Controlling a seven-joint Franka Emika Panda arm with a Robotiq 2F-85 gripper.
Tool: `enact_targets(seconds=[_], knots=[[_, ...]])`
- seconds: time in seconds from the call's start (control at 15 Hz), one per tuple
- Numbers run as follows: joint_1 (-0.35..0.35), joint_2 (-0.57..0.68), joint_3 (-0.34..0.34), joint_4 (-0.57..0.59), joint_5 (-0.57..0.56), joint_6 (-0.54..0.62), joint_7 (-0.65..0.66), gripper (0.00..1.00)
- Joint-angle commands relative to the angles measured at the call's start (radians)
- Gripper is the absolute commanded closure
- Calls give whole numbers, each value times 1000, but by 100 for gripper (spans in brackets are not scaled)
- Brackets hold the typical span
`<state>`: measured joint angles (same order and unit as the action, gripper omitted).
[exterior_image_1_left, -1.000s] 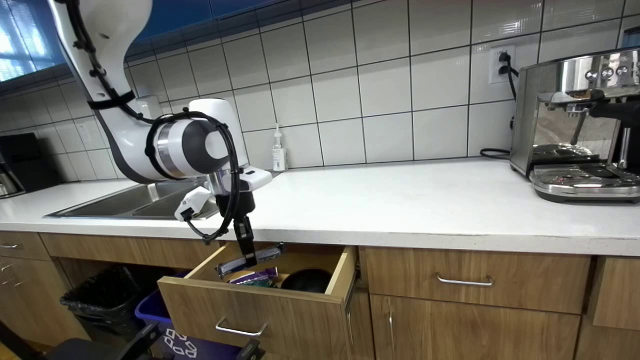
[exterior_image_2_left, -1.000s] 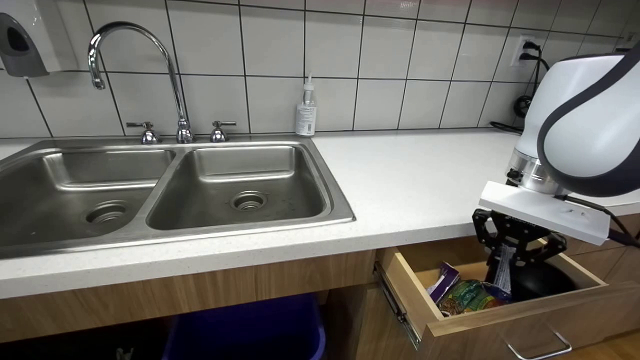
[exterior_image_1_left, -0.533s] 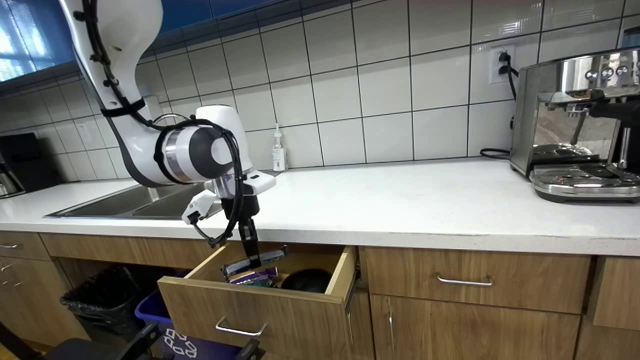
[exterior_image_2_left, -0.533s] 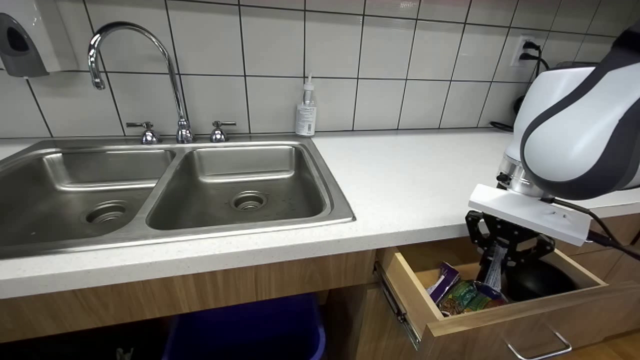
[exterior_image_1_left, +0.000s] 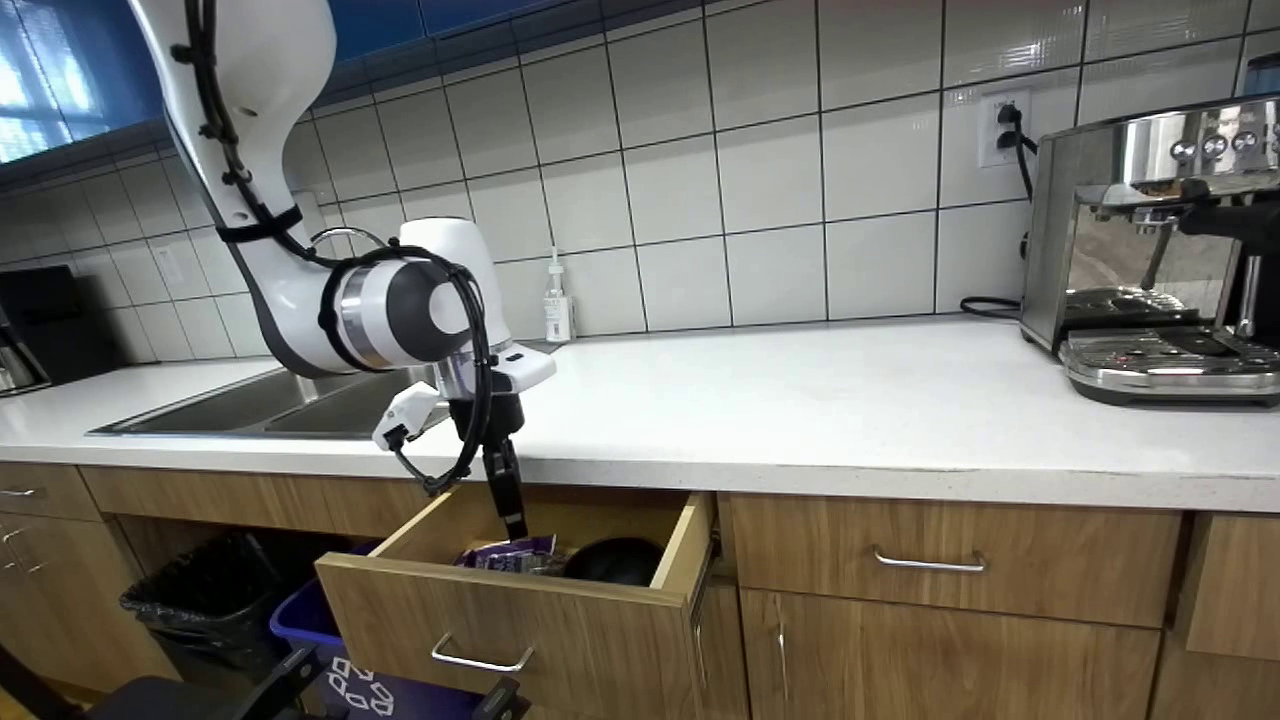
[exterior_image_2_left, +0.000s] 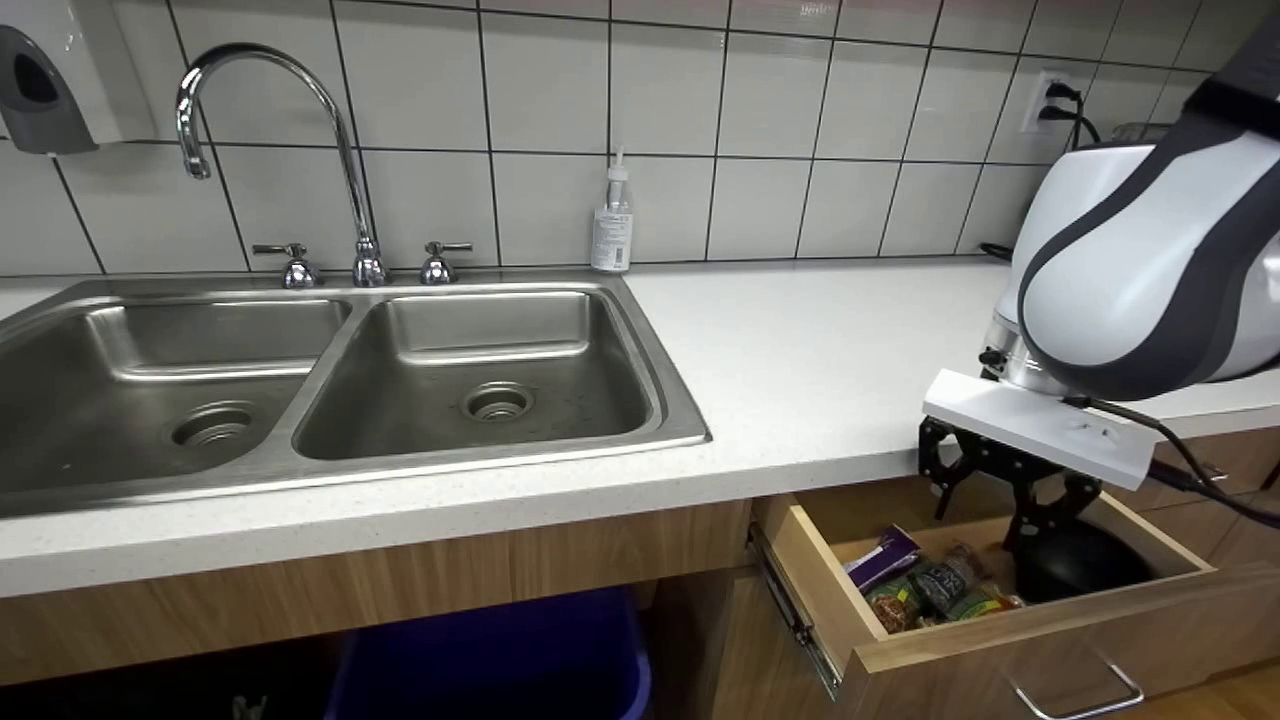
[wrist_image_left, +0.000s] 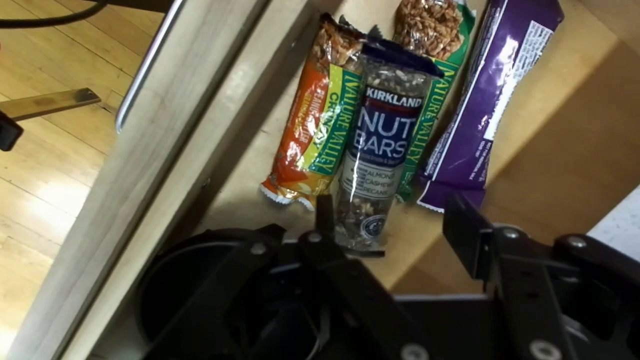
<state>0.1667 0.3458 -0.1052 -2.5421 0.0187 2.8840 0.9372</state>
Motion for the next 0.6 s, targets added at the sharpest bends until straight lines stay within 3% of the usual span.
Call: enact_targets(seconds=[0.0, 0.13, 0.53], knots=[[21, 5, -19, 13, 15, 0, -2, 9], [29, -7, -28, -1, 4, -4, -5, 0], [30, -40, -22, -36, -1, -4, -42, 0]])
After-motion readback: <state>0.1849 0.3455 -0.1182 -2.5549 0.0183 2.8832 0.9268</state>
